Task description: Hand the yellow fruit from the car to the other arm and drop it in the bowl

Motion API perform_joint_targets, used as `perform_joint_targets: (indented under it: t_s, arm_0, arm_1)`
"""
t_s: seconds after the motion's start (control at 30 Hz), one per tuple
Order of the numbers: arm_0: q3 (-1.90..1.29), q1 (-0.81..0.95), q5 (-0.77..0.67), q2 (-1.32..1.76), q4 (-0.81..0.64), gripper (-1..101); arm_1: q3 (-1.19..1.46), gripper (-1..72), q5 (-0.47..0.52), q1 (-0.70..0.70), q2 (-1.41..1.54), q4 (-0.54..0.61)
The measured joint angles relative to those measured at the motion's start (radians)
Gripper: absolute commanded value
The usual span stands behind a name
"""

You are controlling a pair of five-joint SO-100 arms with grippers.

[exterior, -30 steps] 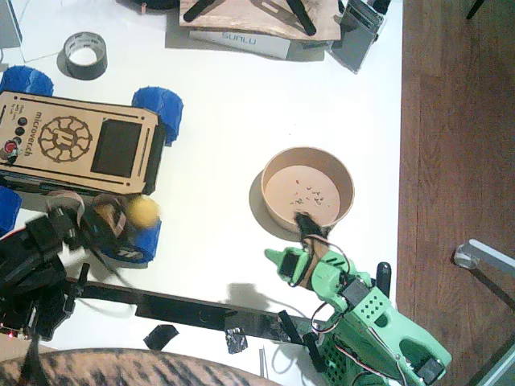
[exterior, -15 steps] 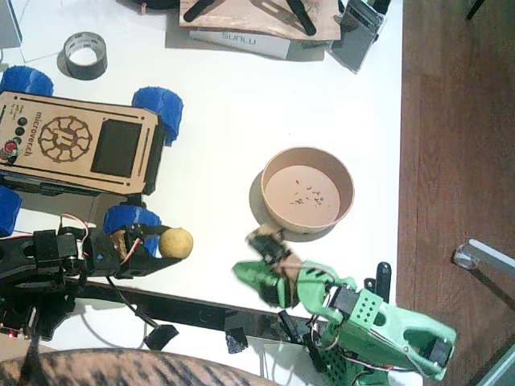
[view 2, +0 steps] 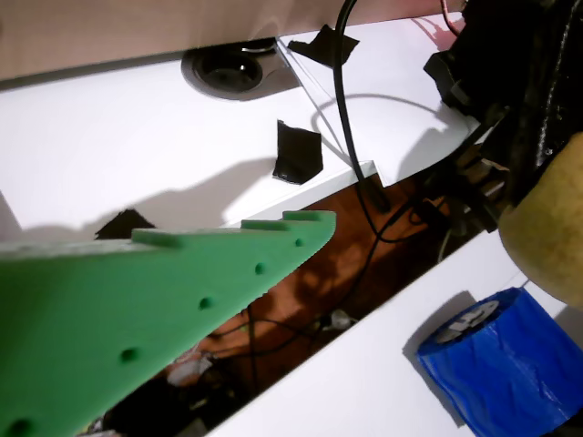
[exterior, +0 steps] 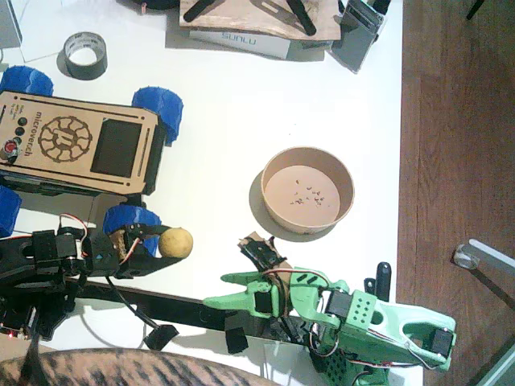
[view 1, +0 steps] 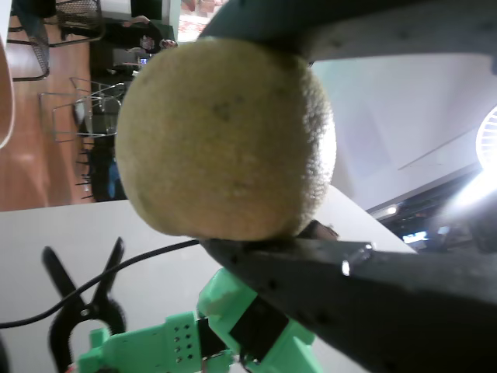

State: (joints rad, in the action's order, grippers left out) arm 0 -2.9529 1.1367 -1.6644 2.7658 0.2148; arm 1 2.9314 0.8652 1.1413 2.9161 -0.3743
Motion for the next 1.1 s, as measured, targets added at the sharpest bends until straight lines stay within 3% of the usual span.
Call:
perform_joint_targets:
  t_s: [0.5, 0.8, 1.1]
  arm_0:
    - [0.0, 0.0, -0.005, 0.0, 0.0, 0]
    - [0.0, 0.0, -0.005, 0.0, 0.008, 0]
    - [0.0, 0.0, -0.005, 0.0, 0.025, 0]
  arm_1:
    - [-0.204, 40.9, -0.077, -0.026, -0.397, 0.199]
    - [-0.288, 43.0, -0.216, -0.066, -0.578, 0.137]
    - [-0.383, 42.5, -0.245, -0.114, -0.762, 0.121]
